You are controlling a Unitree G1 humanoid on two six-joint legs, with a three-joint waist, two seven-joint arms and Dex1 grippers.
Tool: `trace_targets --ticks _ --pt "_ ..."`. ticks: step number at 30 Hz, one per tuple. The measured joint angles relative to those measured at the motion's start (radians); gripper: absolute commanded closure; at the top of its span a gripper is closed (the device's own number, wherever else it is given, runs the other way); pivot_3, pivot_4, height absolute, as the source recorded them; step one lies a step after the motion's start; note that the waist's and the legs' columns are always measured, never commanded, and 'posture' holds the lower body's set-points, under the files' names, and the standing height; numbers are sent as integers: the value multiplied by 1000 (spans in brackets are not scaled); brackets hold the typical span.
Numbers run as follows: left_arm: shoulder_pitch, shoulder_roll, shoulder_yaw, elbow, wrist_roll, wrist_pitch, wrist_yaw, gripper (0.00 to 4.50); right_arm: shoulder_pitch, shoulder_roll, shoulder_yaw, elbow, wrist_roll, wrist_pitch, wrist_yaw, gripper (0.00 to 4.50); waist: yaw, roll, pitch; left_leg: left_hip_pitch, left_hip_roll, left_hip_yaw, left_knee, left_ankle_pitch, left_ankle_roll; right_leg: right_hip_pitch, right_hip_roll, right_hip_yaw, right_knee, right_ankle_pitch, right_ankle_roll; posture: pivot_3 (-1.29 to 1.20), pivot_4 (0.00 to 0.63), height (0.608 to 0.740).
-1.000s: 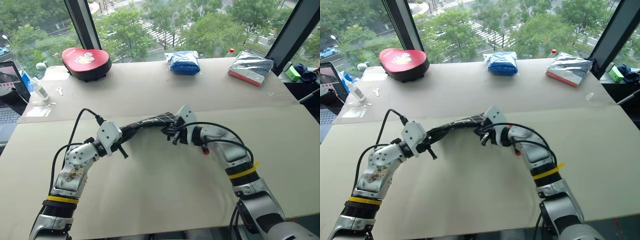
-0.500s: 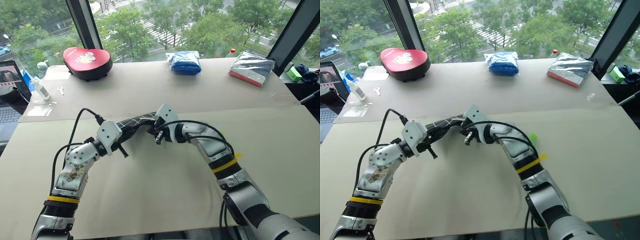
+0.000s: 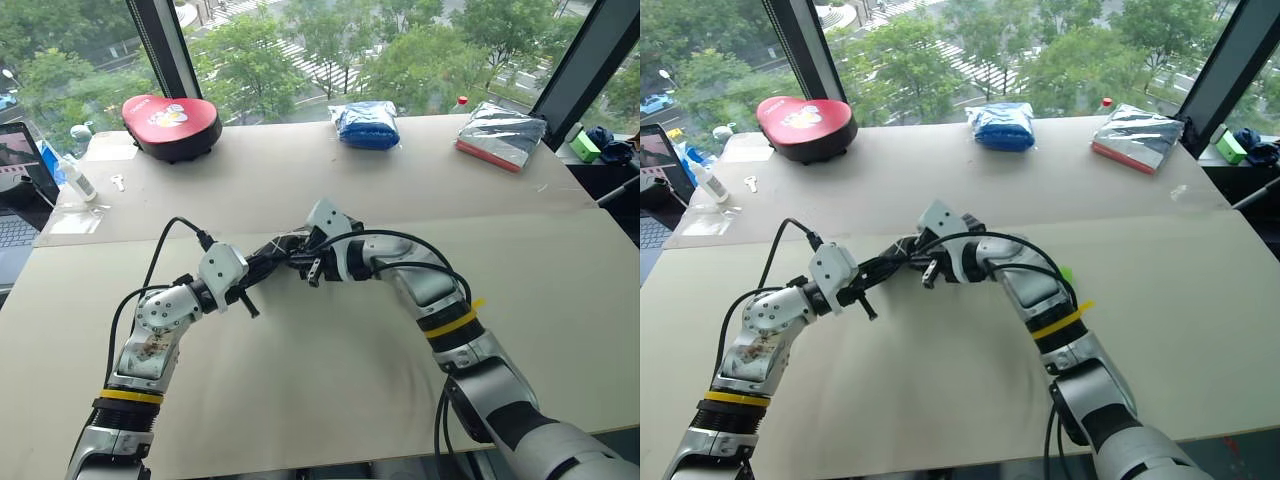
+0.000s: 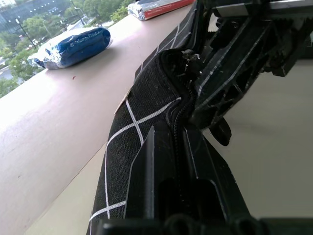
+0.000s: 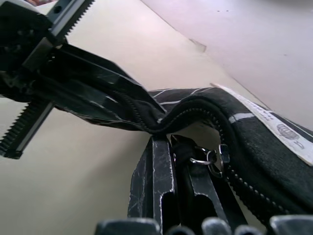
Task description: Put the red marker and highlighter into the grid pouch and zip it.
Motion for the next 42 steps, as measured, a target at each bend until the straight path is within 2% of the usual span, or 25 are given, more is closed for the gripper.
trace_targets --ticks 9,19,23,32,42 --pt "1 -3 6 4 1 0 3 4500 -16 31 7 76 -41 -46 -59 4484 1 0 0 0 0 0 0 0 0 0 0 0 0 0 0 0 150 740" --pt "0 -20 5 4 1 -4 3 4500 -121 26 -111 260 -51 -107 -161 4484 -2 0 0 0 0 0 0 0 0 0 0 0 0 0 0 0 150 740" --pt "0 -21 4 4 1 -5 -1 4500 -116 41 -120 243 -48 -99 -158 4484 -7 0 0 0 0 0 0 0 0 0 0 0 0 0 0 0 150 740" --pt "9 -19 9 15 1 -8 -12 4500 2 75 -60 35 -38 20 -144 4484 -19 0 0 0 0 0 0 0 0 0 1 0 1 0 0 0 150 740" --pt "9 -20 15 15 1 -7 -12 4500 -3 79 -55 23 -51 36 -152 4484 -20 0 0 0 0 0 0 0 0 0 1 0 1 0 0 0 150 740"
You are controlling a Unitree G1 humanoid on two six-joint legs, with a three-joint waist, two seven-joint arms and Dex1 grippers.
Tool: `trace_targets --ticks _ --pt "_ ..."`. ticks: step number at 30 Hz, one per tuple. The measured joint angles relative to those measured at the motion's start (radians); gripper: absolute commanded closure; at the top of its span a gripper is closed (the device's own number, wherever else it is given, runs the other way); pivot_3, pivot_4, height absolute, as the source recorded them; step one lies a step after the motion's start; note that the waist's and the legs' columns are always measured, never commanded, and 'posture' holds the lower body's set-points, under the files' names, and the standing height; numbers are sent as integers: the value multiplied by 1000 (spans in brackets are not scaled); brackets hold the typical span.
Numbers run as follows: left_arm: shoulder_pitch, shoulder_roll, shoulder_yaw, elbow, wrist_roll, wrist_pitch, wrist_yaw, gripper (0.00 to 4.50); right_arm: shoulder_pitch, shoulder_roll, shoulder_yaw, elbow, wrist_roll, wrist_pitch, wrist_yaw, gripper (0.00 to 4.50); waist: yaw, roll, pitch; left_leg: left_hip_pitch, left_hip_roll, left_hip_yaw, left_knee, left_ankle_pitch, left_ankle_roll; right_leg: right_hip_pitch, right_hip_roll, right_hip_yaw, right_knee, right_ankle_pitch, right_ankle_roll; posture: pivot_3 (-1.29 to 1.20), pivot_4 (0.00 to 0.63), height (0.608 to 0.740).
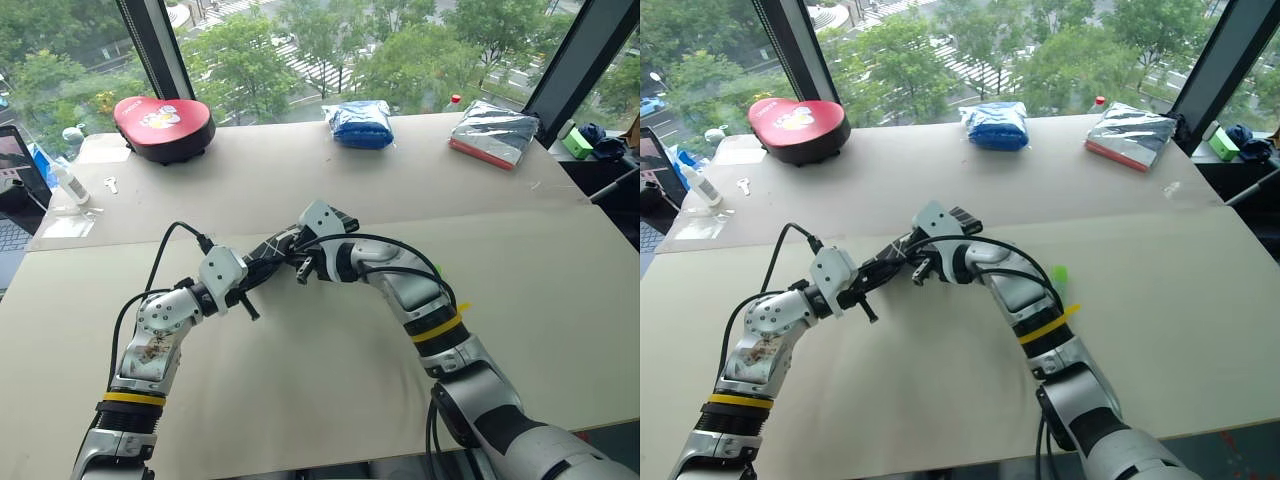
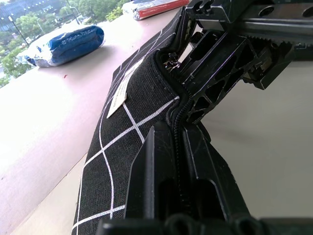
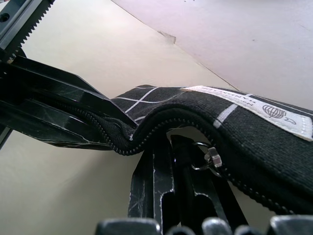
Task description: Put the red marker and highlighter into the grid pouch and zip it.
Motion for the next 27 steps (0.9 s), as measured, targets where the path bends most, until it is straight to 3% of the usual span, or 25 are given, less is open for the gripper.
trace_targets --ticks 3,4,7,8,14,20,24,27 --pt "-2 -3 0 0 0 0 3 4500 -20 -8 -8 29 0 -21 0 4484 0 0 0 0 0 0 0 0 0 0 0 0 0 0 0 0 150 740" --pt "-3 -5 0 0 -1 0 3 4500 -33 -13 -15 40 2 -27 0 3784 0 0 0 0 0 0 0 0 0 0 0 0 0 0 0 0 150 740" --pt "-11 -8 0 -4 -3 0 3 4500 -38 -17 -49 45 18 -32 1 2977 1 0 0 0 0 0 0 0 0 0 0 0 0 0 0 0 150 740" --pt "-11 -8 0 -4 -3 0 3 4500 -37 -21 -55 45 21 -32 5 2489 1 0 0 0 0 0 0 0 0 0 0 0 0 0 0 0 150 740" --pt "-11 -8 -1 -7 -4 0 0 4500 12 -65 -95 -28 58 6 28 530 2 0 0 0 0 0 0 0 0 0 0 0 0 0 0 0 150 740" --pt "-11 -12 -8 -22 -3 6 3 4500 156 -227 -124 -324 253 149 200 530 9 0 0 -1 0 0 0 -1 1 1 0 0 -2 0 0 0 150 740" --pt "2 -8 -3 -31 -5 10 3 4500 343 -494 -199 -568 364 174 340 530 35 0 0 -1 0 0 0 -2 3 2 -1 -1 -5 0 0 0 150 740" --pt "6 -6 2 -32 -8 16 2 4500 388 -602 -278 -586 368 173 332 530 34 -1 0 -1 0 3 1 -2 3 2 -2 0 -5 0 0 0 150 740"
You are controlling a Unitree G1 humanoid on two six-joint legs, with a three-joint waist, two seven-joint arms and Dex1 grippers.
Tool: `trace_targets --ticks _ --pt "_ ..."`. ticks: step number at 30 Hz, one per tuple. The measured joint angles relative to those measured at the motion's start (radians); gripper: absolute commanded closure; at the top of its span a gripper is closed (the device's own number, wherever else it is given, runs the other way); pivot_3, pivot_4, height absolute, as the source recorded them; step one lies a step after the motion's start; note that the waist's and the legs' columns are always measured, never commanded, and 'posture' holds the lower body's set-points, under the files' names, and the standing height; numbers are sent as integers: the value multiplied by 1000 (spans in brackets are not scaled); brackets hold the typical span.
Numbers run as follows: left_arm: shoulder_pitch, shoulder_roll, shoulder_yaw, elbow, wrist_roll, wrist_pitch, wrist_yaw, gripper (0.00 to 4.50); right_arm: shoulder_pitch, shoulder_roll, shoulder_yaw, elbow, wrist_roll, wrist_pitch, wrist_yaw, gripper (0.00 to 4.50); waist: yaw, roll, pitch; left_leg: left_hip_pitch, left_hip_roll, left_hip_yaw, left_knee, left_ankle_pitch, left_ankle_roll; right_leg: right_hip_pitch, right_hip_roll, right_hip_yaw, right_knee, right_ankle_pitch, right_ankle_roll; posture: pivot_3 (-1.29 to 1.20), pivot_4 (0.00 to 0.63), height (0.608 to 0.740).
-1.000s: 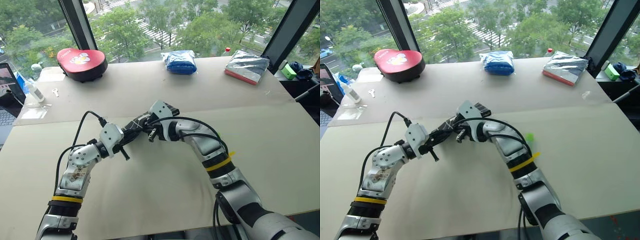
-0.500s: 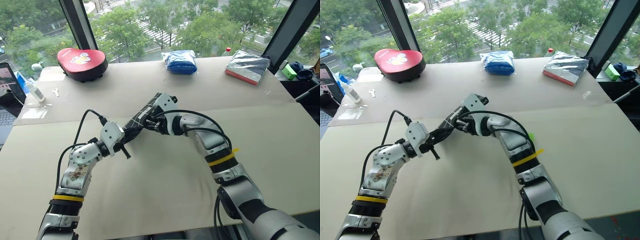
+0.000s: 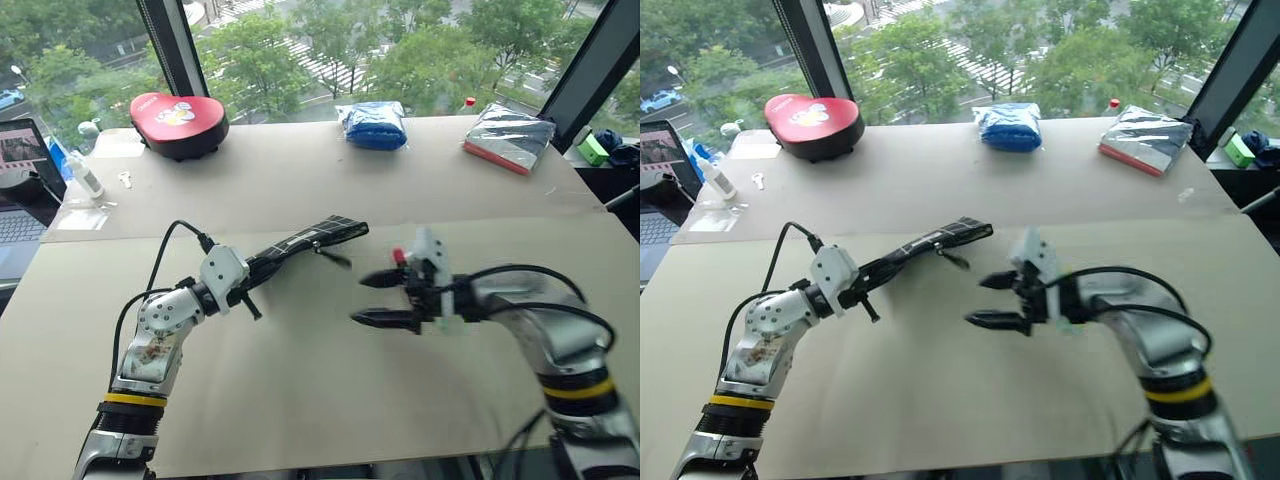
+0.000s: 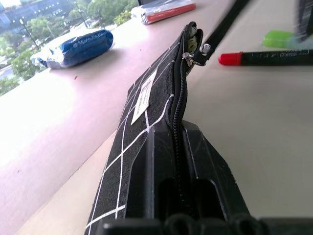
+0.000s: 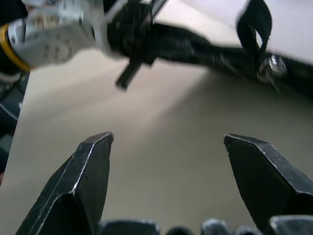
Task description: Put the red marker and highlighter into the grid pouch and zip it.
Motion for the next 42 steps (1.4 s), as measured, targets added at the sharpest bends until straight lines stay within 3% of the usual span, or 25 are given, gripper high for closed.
trace_targets --ticks 5,11,35,38,42 --pt "3 0 3 -14 -11 1 0 4500 -39 -50 -107 84 -68 14 -186 530 1 0 0 1 2 0 0 1 -1 1 1 -1 2 1 -1 0 150 740" --pt "9 -2 7 -14 -22 1 0 4500 -30 -30 -117 141 -123 53 -352 530 9 0 0 0 3 0 0 1 -2 0 1 0 1 1 -2 0 150 740" --pt "3 -14 5 12 -32 -15 -22 4500 202 -27 -79 55 -196 66 -505 530 22 -1 0 2 3 0 0 1 -1 3 1 0 0 1 -2 0 150 740" --pt "0 -15 5 18 -32 -19 -23 4500 223 -25 -78 57 -201 58 -510 1154 23 -1 0 2 2 1 1 1 -1 3 1 0 0 1 -2 0 150 740" --pt "-1 -15 5 21 -32 -22 -28 4500 244 -25 -79 54 -201 35 -510 2465 26 -1 0 4 2 0 1 1 -1 5 1 -1 -1 1 -2 0 150 740"
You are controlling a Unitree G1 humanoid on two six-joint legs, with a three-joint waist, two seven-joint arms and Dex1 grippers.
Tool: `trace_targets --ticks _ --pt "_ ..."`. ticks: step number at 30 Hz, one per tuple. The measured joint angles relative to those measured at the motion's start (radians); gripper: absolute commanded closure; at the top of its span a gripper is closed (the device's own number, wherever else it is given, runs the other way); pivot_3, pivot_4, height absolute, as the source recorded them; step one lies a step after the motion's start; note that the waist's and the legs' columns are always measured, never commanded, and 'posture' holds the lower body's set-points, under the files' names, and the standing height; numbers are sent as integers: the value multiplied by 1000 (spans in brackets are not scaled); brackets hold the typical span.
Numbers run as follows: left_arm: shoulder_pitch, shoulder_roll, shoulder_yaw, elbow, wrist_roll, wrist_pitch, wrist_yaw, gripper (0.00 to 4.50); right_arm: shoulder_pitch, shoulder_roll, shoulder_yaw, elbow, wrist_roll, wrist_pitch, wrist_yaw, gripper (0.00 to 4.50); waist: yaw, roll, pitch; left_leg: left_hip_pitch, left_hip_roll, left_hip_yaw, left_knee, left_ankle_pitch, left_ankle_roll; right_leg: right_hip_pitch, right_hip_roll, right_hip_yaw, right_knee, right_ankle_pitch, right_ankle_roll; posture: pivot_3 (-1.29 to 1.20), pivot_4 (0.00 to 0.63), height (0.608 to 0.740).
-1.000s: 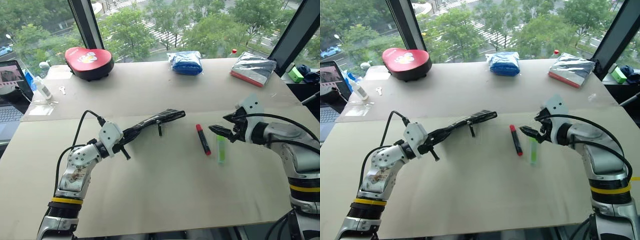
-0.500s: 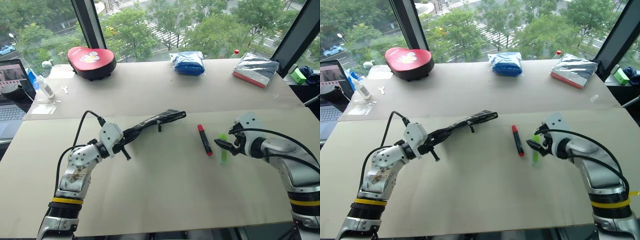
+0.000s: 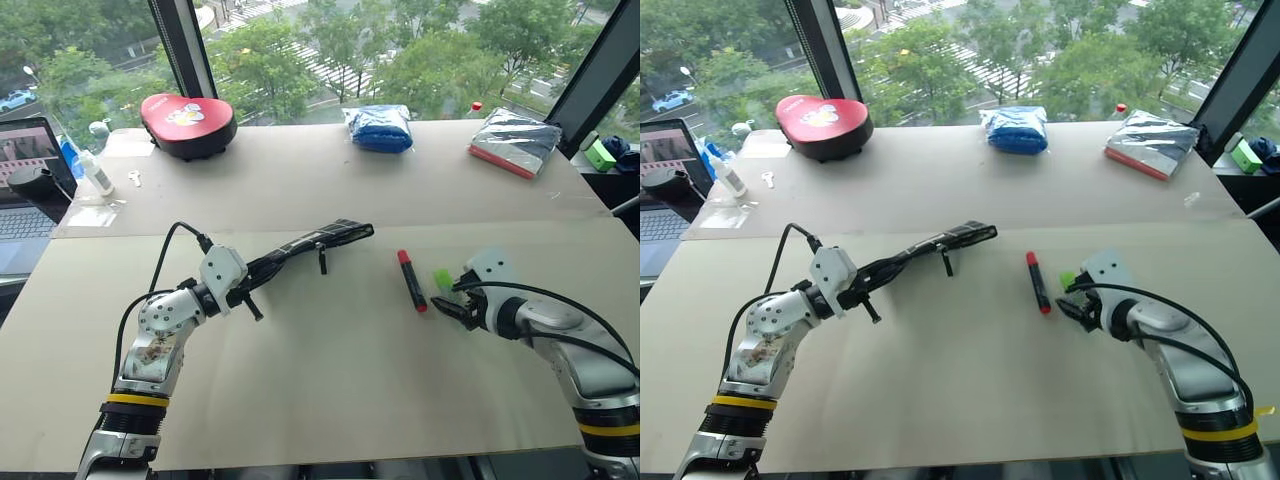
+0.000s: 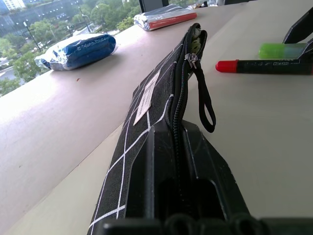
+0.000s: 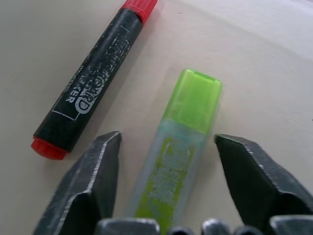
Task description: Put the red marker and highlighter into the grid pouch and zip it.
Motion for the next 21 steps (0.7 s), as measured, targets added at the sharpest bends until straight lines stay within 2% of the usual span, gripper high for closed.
trace_targets --ticks 3,10,16,21 --pt "0 0 0 4 0 -2 -3 4500 6 -4 -7 5 0 -1 0 3447 2 0 0 2 0 0 0 0 0 3 0 0 -1 0 0 0 150 740" --pt "-7 0 0 22 0 -20 -9 4500 8 -26 -37 42 0 -3 3 3473 3 0 0 8 3 -1 -1 -2 3 13 4 -1 -10 1 1 0 150 740" --pt "-9 -1 0 30 0 -20 -12 4500 -53 -25 -38 120 -32 -66 -22 3473 -3 0 0 8 4 0 -1 -2 2 12 5 0 -11 2 1 0 150 740" --pt "-15 -3 -4 31 0 -21 -18 4500 -209 -44 1 51 -7 -282 143 3473 -18 1 1 8 7 1 -3 -4 -1 10 8 0 -12 3 1 0 150 740"
